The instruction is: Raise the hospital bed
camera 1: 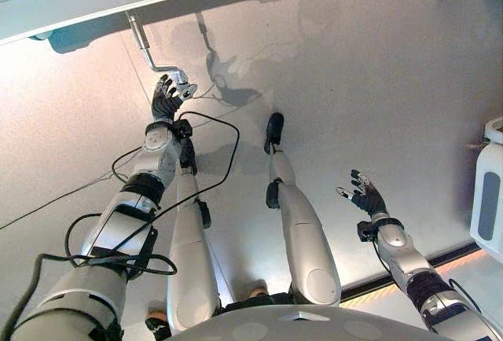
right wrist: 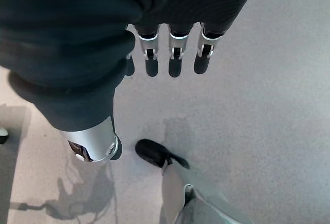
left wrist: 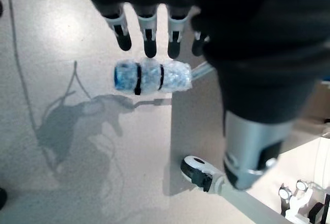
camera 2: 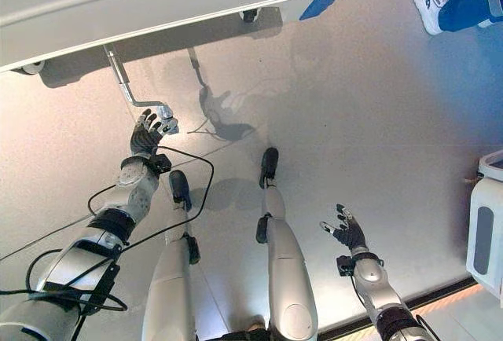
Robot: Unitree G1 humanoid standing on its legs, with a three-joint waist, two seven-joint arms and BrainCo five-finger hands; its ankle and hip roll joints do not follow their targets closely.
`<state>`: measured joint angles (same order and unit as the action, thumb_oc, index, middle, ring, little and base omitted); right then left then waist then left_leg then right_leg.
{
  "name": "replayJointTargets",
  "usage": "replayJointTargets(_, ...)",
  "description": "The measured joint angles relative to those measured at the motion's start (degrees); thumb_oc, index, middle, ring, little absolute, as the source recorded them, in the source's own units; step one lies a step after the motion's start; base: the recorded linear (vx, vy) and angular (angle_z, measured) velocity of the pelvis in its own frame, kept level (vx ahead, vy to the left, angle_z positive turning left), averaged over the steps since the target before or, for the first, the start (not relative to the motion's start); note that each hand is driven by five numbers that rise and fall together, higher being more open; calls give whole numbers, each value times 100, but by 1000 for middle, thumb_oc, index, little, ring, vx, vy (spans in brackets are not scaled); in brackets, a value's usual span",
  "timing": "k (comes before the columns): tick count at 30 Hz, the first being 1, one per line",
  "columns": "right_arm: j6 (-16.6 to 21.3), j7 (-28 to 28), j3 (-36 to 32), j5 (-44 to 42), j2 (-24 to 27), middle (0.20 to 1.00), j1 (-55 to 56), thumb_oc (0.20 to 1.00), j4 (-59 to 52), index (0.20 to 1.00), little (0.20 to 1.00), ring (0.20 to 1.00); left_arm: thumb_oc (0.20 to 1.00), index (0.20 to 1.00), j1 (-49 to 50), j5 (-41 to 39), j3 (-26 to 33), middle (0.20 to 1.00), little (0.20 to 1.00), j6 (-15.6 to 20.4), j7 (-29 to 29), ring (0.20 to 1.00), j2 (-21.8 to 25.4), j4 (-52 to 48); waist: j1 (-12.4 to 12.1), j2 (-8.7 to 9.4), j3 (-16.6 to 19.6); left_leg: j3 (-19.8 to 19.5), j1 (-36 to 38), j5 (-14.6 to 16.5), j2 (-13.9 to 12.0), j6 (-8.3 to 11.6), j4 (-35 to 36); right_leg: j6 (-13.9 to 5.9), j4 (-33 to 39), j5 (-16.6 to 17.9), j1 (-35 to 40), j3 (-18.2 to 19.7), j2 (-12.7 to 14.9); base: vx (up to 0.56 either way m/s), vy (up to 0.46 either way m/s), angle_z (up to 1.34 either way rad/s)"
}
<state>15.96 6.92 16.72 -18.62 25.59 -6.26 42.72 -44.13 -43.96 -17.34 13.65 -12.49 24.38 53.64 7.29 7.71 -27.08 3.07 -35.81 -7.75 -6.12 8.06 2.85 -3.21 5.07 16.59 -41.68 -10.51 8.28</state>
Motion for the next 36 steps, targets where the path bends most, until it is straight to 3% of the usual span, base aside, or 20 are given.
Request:
replayJointTargets(17, 2, -13, 209, -58, 0, 1000, -1, 1000, 11, 1000, 1000, 1000, 1000, 1000, -728, 49, -166, 1000, 1000, -166, 2, 1000, 93, 934, 165, 138, 22, 14, -86, 2, 0, 3, -45, 9, -1, 10, -69, 36, -6, 0, 0, 0)
replayJointTargets(26, 5, -14, 220, -132, -1, 1000, -28, 1000, 7, 1000, 1000, 1000, 1000, 1000, -955, 55, -167, 1000, 1000, -205, 7, 1000, 151, 1125, 275, 262, 78, 22, -281, 10, 0, 12, -98, 22, -2, 33, -246, 56, -8, 0, 0, 0)
replayJointTargets(36, 8, -12, 220, -180, -3, 1000, -31, 1000, 19, 1000, 1000, 1000, 1000, 1000, -992, 55, -175, 1000, 1000, -198, -10, 1000, 78, 1128, 286, 278, 88, 36, -321, 29, -2, 32, -164, 44, -1, 65, -271, 71, -13, 0, 0, 0)
